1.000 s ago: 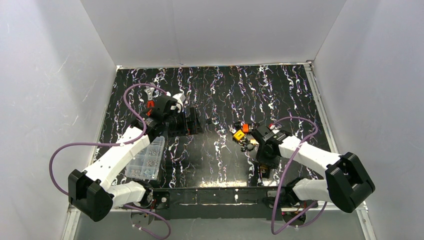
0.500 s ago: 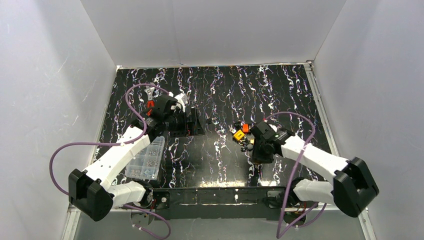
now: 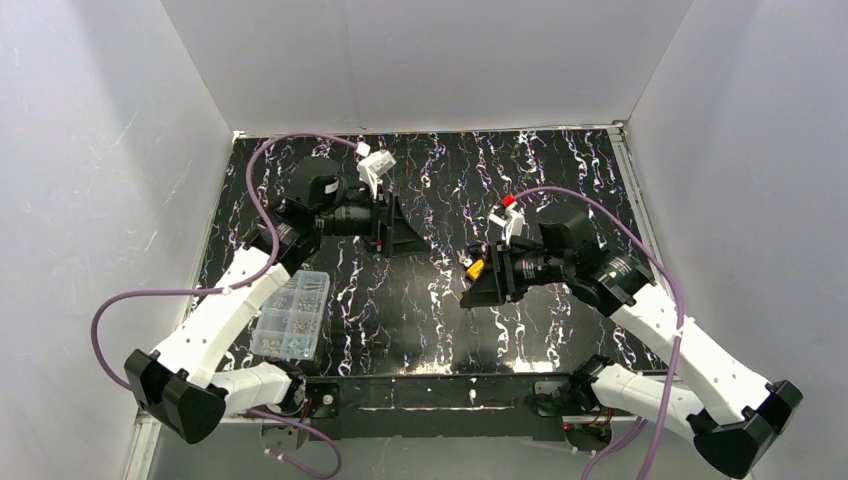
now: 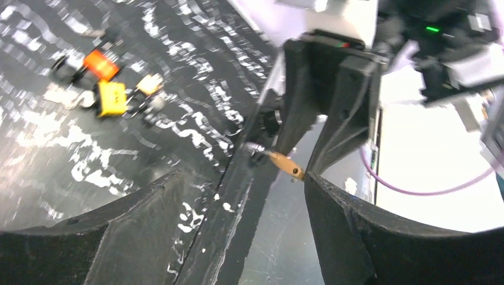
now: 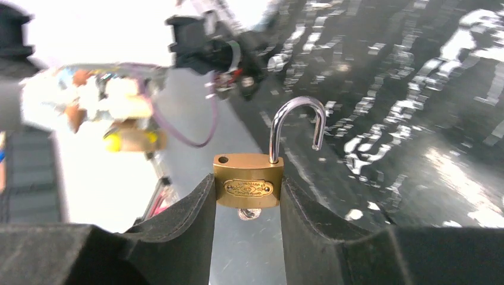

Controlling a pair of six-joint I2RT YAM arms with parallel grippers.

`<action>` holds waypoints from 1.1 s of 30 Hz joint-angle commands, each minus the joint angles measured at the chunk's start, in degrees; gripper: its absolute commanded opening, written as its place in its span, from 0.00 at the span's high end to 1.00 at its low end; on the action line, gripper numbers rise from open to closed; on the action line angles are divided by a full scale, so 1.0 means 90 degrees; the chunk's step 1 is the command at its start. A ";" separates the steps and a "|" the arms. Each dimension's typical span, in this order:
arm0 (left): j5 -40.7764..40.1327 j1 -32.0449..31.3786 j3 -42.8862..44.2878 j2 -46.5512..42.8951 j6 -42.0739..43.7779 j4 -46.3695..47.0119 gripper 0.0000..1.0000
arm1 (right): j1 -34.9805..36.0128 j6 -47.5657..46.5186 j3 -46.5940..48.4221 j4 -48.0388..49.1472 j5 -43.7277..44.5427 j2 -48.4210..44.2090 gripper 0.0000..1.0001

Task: Lock with the key
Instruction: Pick up the lock from the center of the board, then lock the lock.

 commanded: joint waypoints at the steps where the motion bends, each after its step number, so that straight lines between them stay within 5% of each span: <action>1: 0.2005 -0.0021 0.0512 -0.0253 0.0172 0.0681 0.29 | 0.0039 0.0119 0.0356 0.1085 -0.2399 -0.0322 0.99; 11: 0.2867 -0.0774 0.0724 -0.0159 -0.0245 0.1342 0.43 | 0.0050 0.2407 0.0086 0.4271 -0.3801 -0.0515 0.99; 18: 0.2936 -0.1066 0.0461 -0.0193 -0.0891 0.2275 0.47 | 0.0059 0.2594 0.0269 0.4459 -0.3863 -0.0366 0.99; 33: 0.2968 -0.1374 0.0346 -0.0162 -0.0883 0.2052 0.67 | 0.0069 0.2625 0.0245 0.4524 -0.3638 -0.0309 0.99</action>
